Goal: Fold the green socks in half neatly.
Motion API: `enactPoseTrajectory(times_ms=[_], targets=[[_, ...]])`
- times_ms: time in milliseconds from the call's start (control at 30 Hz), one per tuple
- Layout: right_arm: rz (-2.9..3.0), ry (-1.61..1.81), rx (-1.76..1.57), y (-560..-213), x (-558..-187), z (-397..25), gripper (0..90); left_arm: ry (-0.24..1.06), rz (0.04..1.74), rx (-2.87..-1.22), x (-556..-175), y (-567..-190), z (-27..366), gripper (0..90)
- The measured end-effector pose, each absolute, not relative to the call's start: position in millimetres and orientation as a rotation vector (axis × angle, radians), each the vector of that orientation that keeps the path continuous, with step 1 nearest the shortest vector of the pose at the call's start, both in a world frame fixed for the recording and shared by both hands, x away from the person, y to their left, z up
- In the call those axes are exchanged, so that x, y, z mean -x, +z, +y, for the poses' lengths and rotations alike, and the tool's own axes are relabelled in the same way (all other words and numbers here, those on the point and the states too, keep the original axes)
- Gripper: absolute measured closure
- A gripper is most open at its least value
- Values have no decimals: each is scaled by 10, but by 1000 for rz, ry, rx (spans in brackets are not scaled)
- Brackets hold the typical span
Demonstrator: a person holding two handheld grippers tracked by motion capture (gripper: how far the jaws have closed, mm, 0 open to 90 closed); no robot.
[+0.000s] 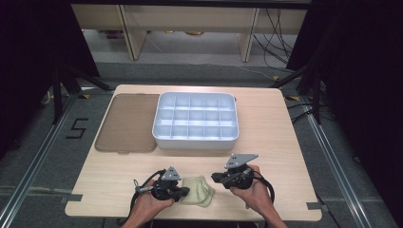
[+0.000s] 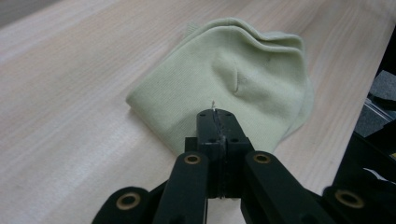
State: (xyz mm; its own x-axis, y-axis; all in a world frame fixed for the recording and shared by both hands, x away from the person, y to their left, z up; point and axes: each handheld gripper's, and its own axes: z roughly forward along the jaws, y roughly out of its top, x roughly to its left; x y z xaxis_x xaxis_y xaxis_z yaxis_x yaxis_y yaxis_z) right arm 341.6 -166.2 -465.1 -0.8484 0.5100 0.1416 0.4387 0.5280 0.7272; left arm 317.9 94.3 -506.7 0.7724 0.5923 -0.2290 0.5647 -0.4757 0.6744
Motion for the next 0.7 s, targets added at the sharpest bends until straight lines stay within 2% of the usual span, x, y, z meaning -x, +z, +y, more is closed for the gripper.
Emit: enactPoseTrajectory(times_ms=[300, 433, 533, 700], targets=[[2738, 1301, -769, -4731, -3266, -1396, 874, 38, 870, -2173, -3172, -5081, 948, 893], [2804, 1230, -742, -4831, -3248, -1326, 874, 44, 874, -2150, -3160, -5090, 936, 893], [2807, 1104, -784, -4980, -3298, -1391, 886, 45, 841, -2187, -3169, -5082, 957, 893], [2807, 1105, -877, -4966, -3348, -1530, 899, 22, 863, -2150, -3172, -5098, 961, 893]])
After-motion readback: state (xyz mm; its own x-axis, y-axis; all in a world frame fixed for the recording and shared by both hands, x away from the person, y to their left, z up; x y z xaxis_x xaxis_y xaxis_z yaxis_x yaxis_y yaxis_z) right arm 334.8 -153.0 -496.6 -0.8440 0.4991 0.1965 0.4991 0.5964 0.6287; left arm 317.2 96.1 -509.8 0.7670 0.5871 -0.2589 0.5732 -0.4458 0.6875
